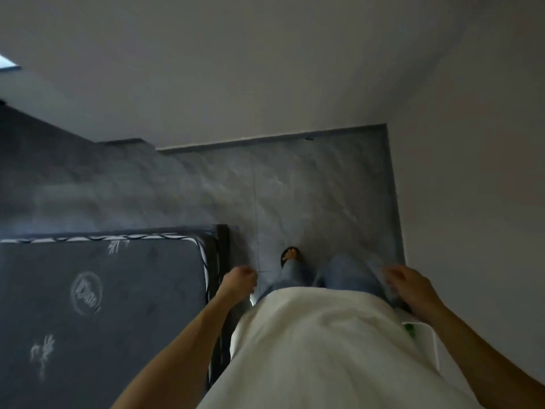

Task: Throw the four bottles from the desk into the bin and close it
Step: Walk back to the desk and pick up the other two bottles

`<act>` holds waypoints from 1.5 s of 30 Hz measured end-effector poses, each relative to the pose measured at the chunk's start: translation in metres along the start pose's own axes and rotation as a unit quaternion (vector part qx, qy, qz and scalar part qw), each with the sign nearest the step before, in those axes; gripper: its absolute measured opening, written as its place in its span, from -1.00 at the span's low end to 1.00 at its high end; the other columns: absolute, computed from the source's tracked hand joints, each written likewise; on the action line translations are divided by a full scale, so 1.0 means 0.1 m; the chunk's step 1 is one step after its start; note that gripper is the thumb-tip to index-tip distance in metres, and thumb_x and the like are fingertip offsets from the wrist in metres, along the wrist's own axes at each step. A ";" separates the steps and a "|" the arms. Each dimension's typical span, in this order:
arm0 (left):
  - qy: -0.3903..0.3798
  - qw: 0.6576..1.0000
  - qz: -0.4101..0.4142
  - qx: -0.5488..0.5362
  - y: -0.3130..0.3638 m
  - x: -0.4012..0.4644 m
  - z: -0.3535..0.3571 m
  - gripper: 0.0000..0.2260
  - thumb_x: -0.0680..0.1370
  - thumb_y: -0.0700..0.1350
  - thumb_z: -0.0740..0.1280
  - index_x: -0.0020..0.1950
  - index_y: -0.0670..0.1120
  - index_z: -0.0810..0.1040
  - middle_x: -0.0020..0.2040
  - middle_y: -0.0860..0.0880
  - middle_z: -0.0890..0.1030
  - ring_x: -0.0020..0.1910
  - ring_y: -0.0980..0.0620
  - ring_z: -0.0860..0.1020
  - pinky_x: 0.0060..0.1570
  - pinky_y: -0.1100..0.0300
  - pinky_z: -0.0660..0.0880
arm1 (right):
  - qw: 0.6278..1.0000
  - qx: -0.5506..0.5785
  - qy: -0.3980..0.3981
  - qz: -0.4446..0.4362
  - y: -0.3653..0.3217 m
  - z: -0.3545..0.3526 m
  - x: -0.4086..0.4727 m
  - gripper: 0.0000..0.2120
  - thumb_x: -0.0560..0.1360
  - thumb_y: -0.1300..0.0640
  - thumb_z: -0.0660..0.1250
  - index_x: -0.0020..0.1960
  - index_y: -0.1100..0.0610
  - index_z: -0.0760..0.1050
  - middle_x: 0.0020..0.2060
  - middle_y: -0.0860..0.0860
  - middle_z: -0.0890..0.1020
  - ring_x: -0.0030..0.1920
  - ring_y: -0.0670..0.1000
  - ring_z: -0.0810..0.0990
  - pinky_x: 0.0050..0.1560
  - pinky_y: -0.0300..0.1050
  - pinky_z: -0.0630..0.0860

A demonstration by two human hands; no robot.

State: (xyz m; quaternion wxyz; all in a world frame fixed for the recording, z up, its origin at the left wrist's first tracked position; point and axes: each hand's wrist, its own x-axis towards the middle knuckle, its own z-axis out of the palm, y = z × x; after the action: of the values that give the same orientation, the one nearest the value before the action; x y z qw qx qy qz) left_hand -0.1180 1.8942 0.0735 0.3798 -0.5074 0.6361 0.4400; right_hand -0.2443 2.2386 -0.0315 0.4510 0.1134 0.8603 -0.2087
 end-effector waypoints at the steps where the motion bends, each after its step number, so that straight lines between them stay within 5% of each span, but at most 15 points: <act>1: 0.011 1.000 0.007 0.001 0.05 0.11 -0.08 -0.67 0.71 -0.25 0.18 0.44 -0.33 0.48 0.35 -0.34 0.58 0.30 -0.28 0.59 0.38 -0.10 0.48 | 1.000 -0.004 -0.002 0.006 -0.04 -0.03 0.03 -0.81 0.59 0.02 0.27 -0.09 0.04 0.62 -0.10 0.14 0.71 -0.10 0.16 0.67 0.06 0.09 0.62; 4: 0.031 0.998 0.047 -0.031 0.35 0.38 -0.32 -0.70 0.71 -0.22 0.20 0.37 -0.32 0.55 0.27 -0.34 0.63 0.09 -0.18 0.62 0.32 -0.05 0.54 | 0.999 -0.035 -0.020 0.021 -0.16 -0.20 0.15 -0.80 0.60 0.05 0.27 -0.14 0.03 0.61 -0.11 0.12 0.71 -0.15 0.09 0.66 -0.06 -0.01 0.58; 9: 0.056 0.993 0.055 -0.086 0.76 0.89 -0.53 -0.72 0.68 -0.16 0.25 0.30 -0.25 0.61 0.17 -0.26 0.68 0.14 -0.20 0.68 0.29 -0.06 0.57 | 0.992 -0.103 -0.074 0.019 -0.58 -0.62 0.71 -0.80 0.62 0.05 0.29 0.03 0.14 0.64 -0.08 0.11 0.70 -0.07 0.17 0.68 0.08 0.10 0.59; 14: 0.084 0.986 0.004 -0.146 0.81 1.18 -0.54 -0.86 0.63 -0.14 0.28 0.01 -0.09 0.64 0.01 -0.18 0.71 0.08 -0.24 0.68 0.18 -0.07 0.60 | 0.958 -0.258 -0.107 -0.061 -1.53 -0.98 1.28 -0.72 0.64 0.00 0.20 0.04 0.11 0.63 -0.08 0.04 0.64 -0.07 0.05 0.60 -0.04 -0.10 0.50; 17: 0.094 0.982 -0.046 -0.158 0.59 1.23 -0.43 -0.80 0.61 -0.10 0.28 0.10 -0.09 0.68 0.05 -0.16 0.73 0.08 -0.16 0.68 0.19 0.00 0.58 | 0.939 -0.306 -0.114 -0.110 -2.30 -1.03 1.49 -0.71 0.63 0.02 0.20 -0.03 0.15 0.63 -0.12 0.12 0.69 -0.14 0.09 0.65 -0.06 -0.06 0.56; 22: 0.075 0.956 -0.133 -0.251 0.12 1.14 -0.12 -0.78 0.64 -0.12 0.27 0.09 -0.15 0.70 -0.07 -0.13 0.71 -0.11 -0.12 0.68 -0.03 0.06 0.59 | 0.911 -0.326 -0.170 -0.187 -3.73 -0.66 1.64 -0.74 0.66 0.06 0.18 0.02 0.21 0.56 0.00 0.27 0.67 -0.05 0.19 0.64 0.14 0.20 0.56; 25: 0.060 0.925 -0.191 -0.322 -0.03 1.10 -0.02 -0.83 0.63 -0.17 0.28 0.03 -0.19 0.66 -0.21 -0.11 0.65 -0.38 0.02 0.57 -0.28 0.18 0.50 | 0.889 -0.338 -0.196 -0.239 -4.57 -0.30 1.64 -0.74 0.65 0.06 0.21 0.16 0.19 0.58 0.03 0.18 0.68 0.05 0.22 0.67 0.19 0.19 0.57; 29: 0.047 0.910 -0.214 -0.351 -0.12 1.16 -0.10 -0.76 0.63 -0.18 0.27 -0.22 -0.06 0.58 -0.28 -0.04 0.58 -0.41 0.12 0.47 -0.43 0.28 0.38 | 0.860 -0.361 -0.193 -0.304 -5.53 0.22 1.53 -0.75 0.62 -0.02 0.23 0.09 0.09 0.61 -0.07 0.03 0.71 -0.11 0.05 0.72 0.10 0.06 0.61; 31: 0.041 0.903 -0.217 -0.370 -0.16 1.24 -0.26 -0.70 0.63 -0.19 0.28 -0.32 -0.05 0.48 -0.34 -0.01 0.50 -0.39 0.10 0.41 -0.41 0.27 0.32 | 0.849 -0.368 -0.187 -0.331 -5.88 0.44 1.51 -0.76 0.61 -0.03 0.25 0.08 0.07 0.62 -0.09 0.01 0.73 -0.14 0.03 0.73 0.11 0.03 0.61; 40: 0.110 0.846 -0.181 -0.489 -0.29 1.80 -1.96 -0.83 0.62 -0.18 0.27 -0.15 -0.06 0.58 -0.24 -0.10 0.60 -0.34 -0.06 0.51 -0.38 0.22 0.34 | 0.804 -0.478 -0.156 -0.318 -6.52 0.79 1.46 -0.80 0.61 0.07 0.30 0.11 0.10 0.66 -0.03 0.06 0.73 0.01 0.11 0.69 0.06 -0.08 0.52; 43: 0.159 0.831 -0.138 -0.514 -0.30 2.02 -2.69 -0.85 0.63 -0.12 0.30 0.00 -0.08 0.67 -0.11 -0.11 0.72 -0.20 -0.11 0.66 -0.18 0.10 0.56 | 0.810 -0.481 -0.143 -0.303 -6.70 0.78 1.42 -0.82 0.62 0.11 0.29 0.05 0.10 0.66 -0.10 0.06 0.73 -0.19 -0.06 0.66 -0.13 -0.19 0.52; 45: 0.183 0.831 -0.118 -0.512 -0.34 2.16 -3.12 -0.82 0.62 -0.06 0.31 0.06 -0.05 0.69 -0.03 -0.09 0.75 -0.03 -0.12 0.71 0.05 0.01 0.64 | 0.814 -0.489 -0.145 -0.278 -6.88 0.83 1.42 -0.80 0.63 0.11 0.27 0.09 0.12 0.66 -0.10 0.07 0.72 -0.19 -0.05 0.65 -0.08 -0.13 0.56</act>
State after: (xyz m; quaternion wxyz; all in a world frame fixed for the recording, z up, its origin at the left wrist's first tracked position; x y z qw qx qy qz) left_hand -0.1384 1.5286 -0.0317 -0.0085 -0.7718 0.3122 0.5539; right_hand -0.5283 1.5913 -0.0142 0.4895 -0.3980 0.7682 0.1087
